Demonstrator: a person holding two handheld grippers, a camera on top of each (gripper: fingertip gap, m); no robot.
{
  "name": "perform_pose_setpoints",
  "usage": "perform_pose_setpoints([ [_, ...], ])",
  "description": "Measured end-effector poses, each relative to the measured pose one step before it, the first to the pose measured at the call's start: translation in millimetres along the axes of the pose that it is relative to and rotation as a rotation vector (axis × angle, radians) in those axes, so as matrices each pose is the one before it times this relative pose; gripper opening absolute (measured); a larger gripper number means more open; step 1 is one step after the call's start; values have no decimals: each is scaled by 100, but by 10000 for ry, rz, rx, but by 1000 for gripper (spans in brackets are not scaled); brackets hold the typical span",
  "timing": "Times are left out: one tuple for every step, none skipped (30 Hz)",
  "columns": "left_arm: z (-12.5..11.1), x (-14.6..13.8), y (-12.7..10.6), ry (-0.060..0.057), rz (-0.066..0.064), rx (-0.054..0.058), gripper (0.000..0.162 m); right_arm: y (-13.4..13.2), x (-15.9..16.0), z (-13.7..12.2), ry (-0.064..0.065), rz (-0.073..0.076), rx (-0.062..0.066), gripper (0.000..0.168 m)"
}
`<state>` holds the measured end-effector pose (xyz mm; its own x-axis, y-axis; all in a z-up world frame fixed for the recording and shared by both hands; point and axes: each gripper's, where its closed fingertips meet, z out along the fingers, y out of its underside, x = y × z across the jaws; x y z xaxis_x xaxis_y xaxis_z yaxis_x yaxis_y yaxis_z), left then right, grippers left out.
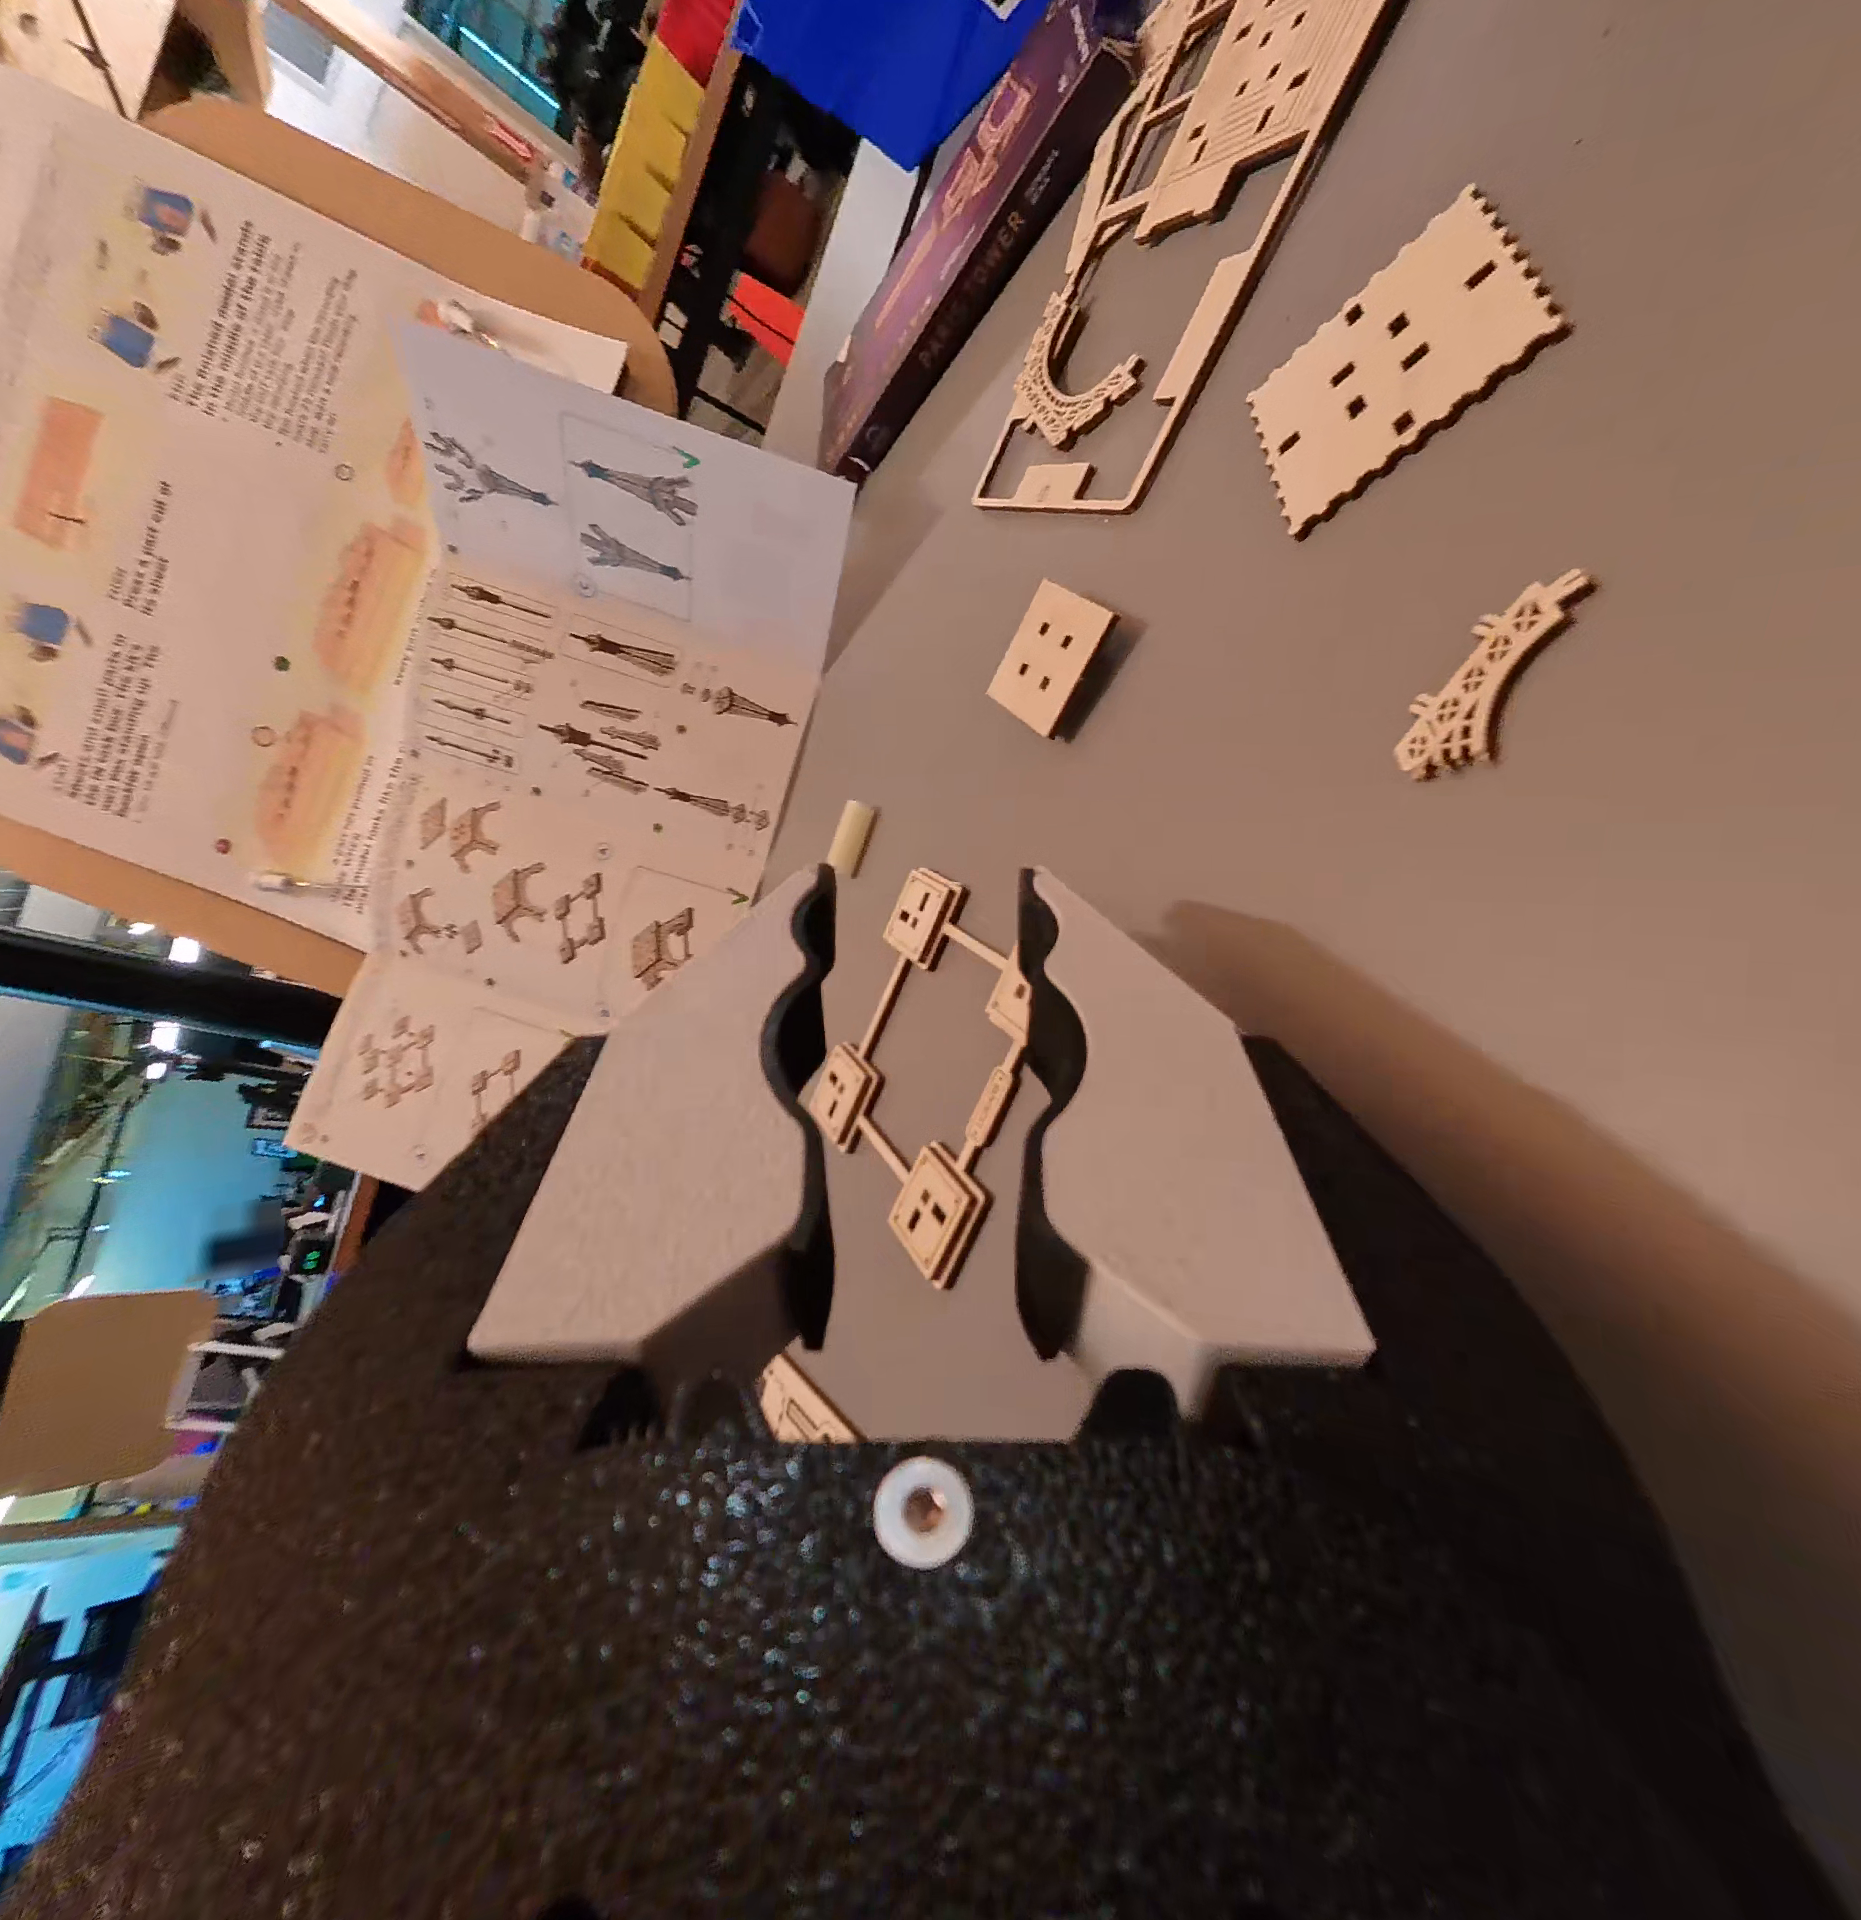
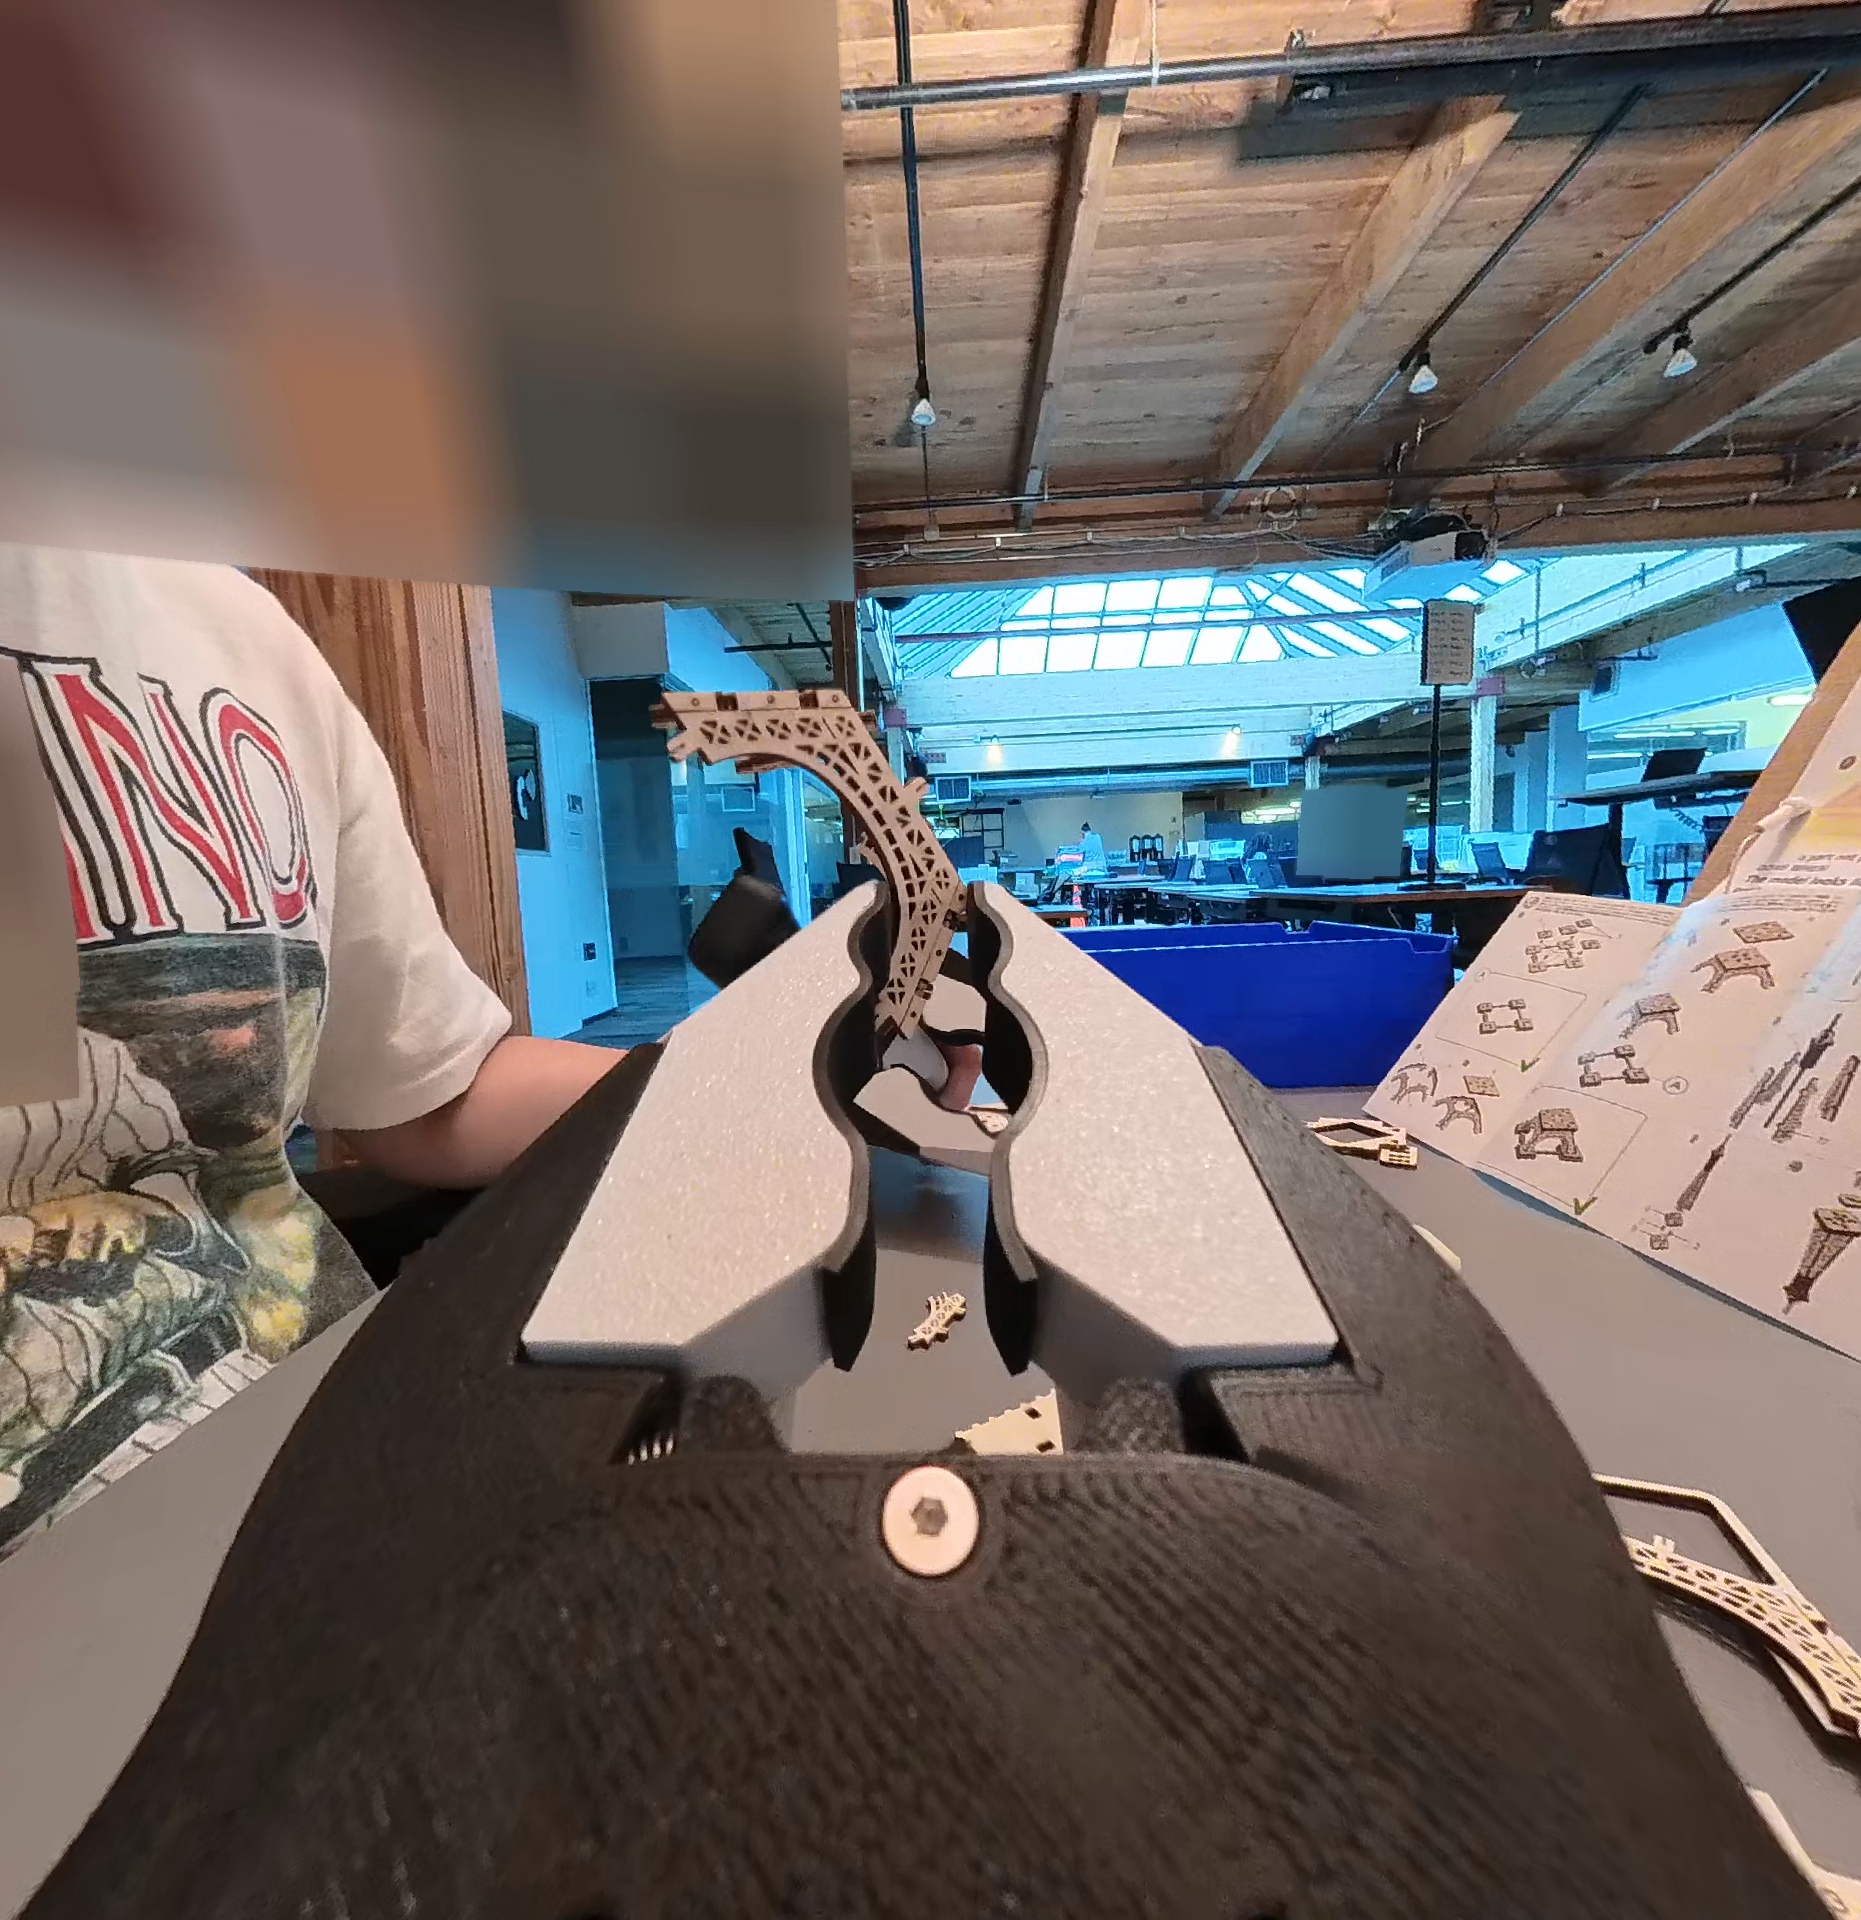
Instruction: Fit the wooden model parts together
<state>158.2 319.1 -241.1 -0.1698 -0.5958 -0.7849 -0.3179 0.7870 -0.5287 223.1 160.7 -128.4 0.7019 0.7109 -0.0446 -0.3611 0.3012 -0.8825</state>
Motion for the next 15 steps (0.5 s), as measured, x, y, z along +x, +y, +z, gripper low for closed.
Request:
perform_pose_setpoints([
  [-58, -241, 91, -151, 52, -30, 31, -26, 5, -19, 0, 13, 15, 11],
  [-41, -250, 115, -127, -21, -36, 31, -8, 6, -13, -4, 6, 13, 11],
  [-48, -266, 123, -118, -71, -38, 31, -19, 2, -14, 5, -3, 0, 11],
  [-66, -554, 162, -271, -98, -61, 31, -110, -23, -60, -2, -52, -44, 11],
  [-109, -1086, 305, -582, -107, -156, 29, -514, -56, -146, 21, -183, 47, 11],
  [-169, -1518, 535, -790, -134, -270, 27, -898, 63, -304, 116, -275, 136, 11],
  [-173, -1668, 643, -815, -253, -291, 27, -1029, 215, -488, 203, -325, 123, 11],
  [-153, -1577, 657, -711, -446, -233, 28, -1013, 386, -627, 282, -357, 105, 11],
  [-135, -1466, 578, -579, -601, -126, 29, -847, 582, -757, 359, -334, 79, 11],
  [-162, -1399, 434, -482, -694, -6, 30, -595, 682, -818, 346, -254, 8, 11],
  [-195, -1437, 252, -437, -789, 117, 32, -383, 766, -825, 327, -169, -42, 11],
  [-235, -1561, 133, -452, -914, 173, 32, -240, 869, -808, 363, -115, -47, 11],
  [-261, -1632, 23, -450, -968, 191, 32, -280, 804, -750, 315, -24, 60, 11],
  [-257, -1651, -65, -446, -929, 225, 33, -383, 635, -650, 218, 88, 175, 10],
  [-265, -1745, -69, -529, -865, 218, 33, -450, 569, -540, 189, 116, 236, 10],
])
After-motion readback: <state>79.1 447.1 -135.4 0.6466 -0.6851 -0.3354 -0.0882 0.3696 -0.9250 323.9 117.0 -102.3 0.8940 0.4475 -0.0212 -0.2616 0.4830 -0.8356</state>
